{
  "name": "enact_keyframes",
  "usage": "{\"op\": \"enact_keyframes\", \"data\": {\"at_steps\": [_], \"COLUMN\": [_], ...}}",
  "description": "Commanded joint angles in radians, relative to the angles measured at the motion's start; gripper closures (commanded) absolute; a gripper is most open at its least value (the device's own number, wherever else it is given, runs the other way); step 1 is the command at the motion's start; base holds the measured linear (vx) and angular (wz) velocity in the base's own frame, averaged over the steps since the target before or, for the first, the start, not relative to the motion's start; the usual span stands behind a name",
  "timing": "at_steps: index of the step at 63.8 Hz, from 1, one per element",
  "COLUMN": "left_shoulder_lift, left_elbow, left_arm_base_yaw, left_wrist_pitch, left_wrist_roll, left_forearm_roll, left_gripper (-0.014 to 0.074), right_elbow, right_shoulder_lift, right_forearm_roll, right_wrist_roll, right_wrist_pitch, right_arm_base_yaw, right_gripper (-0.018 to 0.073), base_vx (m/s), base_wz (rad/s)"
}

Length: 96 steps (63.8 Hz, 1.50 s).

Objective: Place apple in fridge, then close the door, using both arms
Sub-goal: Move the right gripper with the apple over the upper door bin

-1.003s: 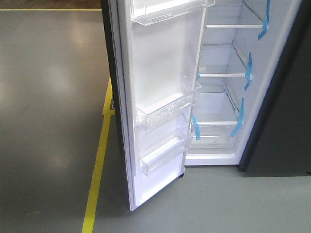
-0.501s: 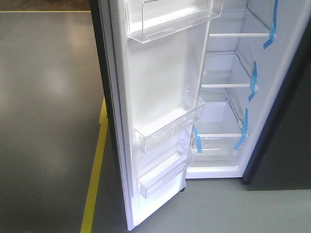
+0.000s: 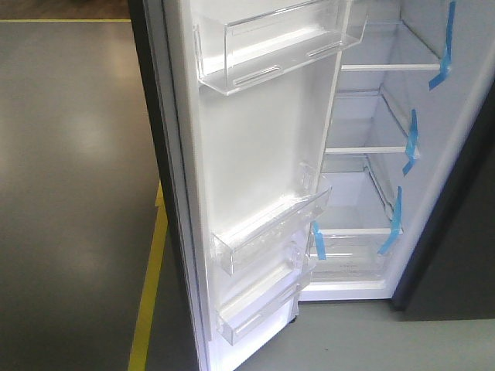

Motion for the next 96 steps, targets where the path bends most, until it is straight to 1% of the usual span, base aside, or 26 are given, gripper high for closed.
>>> {"op": "enact_keyframes", "data": {"at_steps": [1,96], "left_shoulder_lift": [-0.014,-0.014], "left_elbow": [0.021,0.021], "left_arm_base_yaw": [-0.005,-0.005], "left_wrist_pitch": [-0.077,-0.077], "left_wrist_roll": [-0.004,-0.004], "left_forearm_roll": [-0.005,-0.005], "left_gripper": [0.0603,0.0603], "right_elbow": [-0.019,-0.019], "right_shoulder_lift": [-0.025,-0.025], "right_forearm_roll": [0.053,0.053], "right_wrist_roll": [-0.005,-0.005], "right_wrist_pitch": [-0.006,-0.006], "right_arm_base_yaw": [-0.001,-0.001], "right_gripper": [0.0566,0.0566], "base_vx": [0.11,0.07], "base_wz": [0.02,0.0]}}
